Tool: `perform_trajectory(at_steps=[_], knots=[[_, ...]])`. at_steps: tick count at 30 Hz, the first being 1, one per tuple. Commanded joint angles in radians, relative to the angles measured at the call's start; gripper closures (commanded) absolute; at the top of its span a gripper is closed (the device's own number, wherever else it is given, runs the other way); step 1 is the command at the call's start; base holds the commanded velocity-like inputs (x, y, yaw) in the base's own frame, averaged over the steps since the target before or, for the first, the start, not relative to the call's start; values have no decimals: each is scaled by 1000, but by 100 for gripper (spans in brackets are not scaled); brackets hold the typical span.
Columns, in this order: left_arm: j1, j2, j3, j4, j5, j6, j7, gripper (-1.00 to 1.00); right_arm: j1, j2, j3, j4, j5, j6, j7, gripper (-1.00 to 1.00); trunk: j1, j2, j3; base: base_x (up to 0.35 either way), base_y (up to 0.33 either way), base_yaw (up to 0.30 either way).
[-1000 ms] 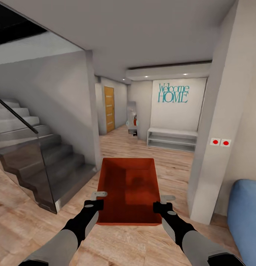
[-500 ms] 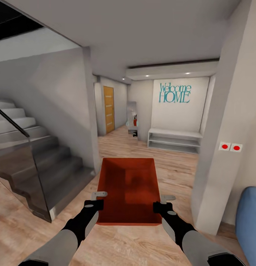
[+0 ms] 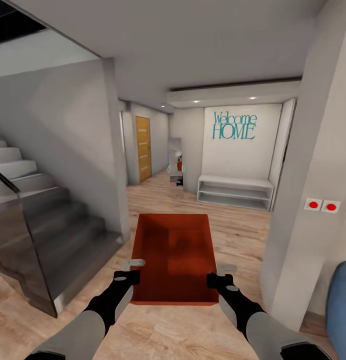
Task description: Move the two storage containers from the living room to the garage. In the garage, place one container on the floor and stack the other container on top of it (either order is fine).
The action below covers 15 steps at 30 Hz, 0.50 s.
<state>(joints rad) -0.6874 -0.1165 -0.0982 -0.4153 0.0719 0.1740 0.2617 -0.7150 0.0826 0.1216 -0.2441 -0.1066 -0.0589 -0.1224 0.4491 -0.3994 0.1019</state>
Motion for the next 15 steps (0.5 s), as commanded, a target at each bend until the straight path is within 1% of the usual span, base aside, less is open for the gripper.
perform_trajectory(at_steps=[1,3,5,15], knots=[[0,2,31,-1,2,9,14,100,-1,0,-17,-3,-5,-17,0,100,1,-1,0,323,0,-211],[0,2,31,-1,2,9,14,100,-1,0,-17,-3,-5,-17,0,100,1,-1,0,323,0,-181],[0,2,31,-2,2,9,14,100,-1,0,-17,-3,-5,-17,0,100,1,-1,0,323,0,-78],[0,2,31,-1,2,9,14,100,-1,-1,-19,-3,-5,-17,-3,100,1,-1,0,323,0,-11]])
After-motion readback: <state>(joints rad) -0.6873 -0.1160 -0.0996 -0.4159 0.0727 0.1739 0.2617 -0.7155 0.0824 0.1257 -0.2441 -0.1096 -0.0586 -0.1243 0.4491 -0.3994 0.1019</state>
